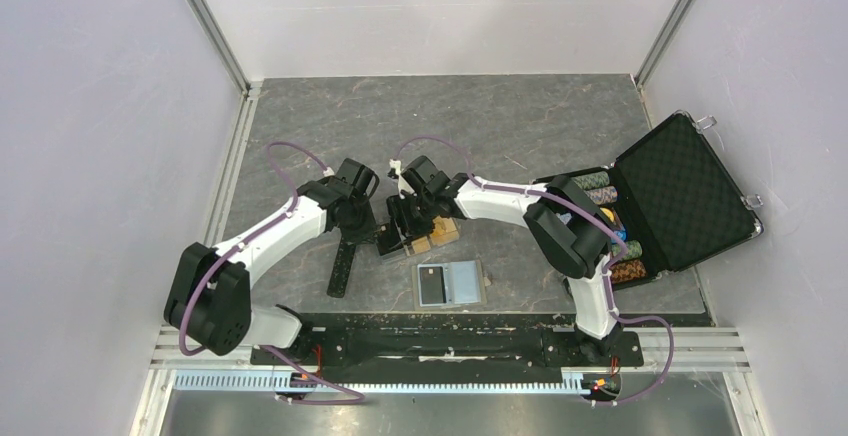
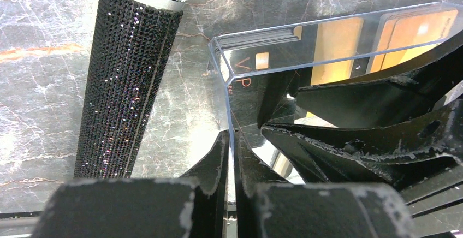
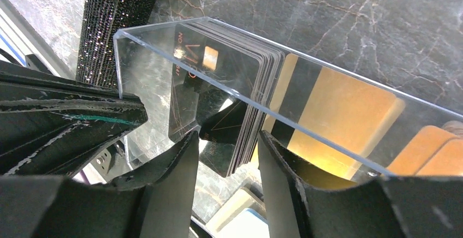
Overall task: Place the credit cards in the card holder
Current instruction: Pick up the credit card from the storage box.
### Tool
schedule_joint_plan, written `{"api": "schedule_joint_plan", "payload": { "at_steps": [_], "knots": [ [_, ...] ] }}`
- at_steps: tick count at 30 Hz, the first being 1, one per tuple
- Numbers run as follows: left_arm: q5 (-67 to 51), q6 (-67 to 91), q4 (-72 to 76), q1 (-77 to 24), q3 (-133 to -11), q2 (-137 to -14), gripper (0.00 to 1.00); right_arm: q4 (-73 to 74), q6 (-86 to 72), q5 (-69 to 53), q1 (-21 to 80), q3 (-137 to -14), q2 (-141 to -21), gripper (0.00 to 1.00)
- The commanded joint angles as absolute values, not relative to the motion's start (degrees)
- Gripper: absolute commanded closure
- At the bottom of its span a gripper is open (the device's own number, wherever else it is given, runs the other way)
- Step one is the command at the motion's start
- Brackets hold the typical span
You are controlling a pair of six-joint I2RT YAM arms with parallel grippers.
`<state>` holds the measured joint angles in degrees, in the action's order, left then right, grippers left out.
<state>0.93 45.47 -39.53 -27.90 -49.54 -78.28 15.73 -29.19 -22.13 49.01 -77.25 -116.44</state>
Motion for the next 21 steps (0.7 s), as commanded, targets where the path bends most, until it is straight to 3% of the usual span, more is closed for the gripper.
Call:
{"api": "schedule_joint_plan", "payload": {
  "at_steps": [1, 5, 8, 15, 21],
  "knots": [
    [1.67, 42.72, -39.16, -28.16, -50.83, -79.45, 0.97, 18.35, -26.84, -19.7, 49.22, -81.03, -115.8, 0.52],
    [1.41, 42.63, -39.17, -28.17, -50.98, -79.29, 0.98, 22.02, -24.78, -17.28, 49.22, -83.41, -115.32, 0.43],
    [1.27, 42.65, -39.09, -28.18, -50.94, -79.23, 0.98, 22.87, -24.35, -17.18, 49.26, -84.52, -115.33, 0.44],
    [1.19, 42.54, -39.14, -28.15, -50.8, -79.52, 0.98, 23.06, -24.94, -18.07, 49.75, -85.12, -116.57, 0.67],
    [1.18, 42.54, -39.07, -28.15, -50.38, -79.57, 0.98, 24.3, -24.94, -17.75, 50.5, -86.04, -118.32, 0.79]
  ]
}}
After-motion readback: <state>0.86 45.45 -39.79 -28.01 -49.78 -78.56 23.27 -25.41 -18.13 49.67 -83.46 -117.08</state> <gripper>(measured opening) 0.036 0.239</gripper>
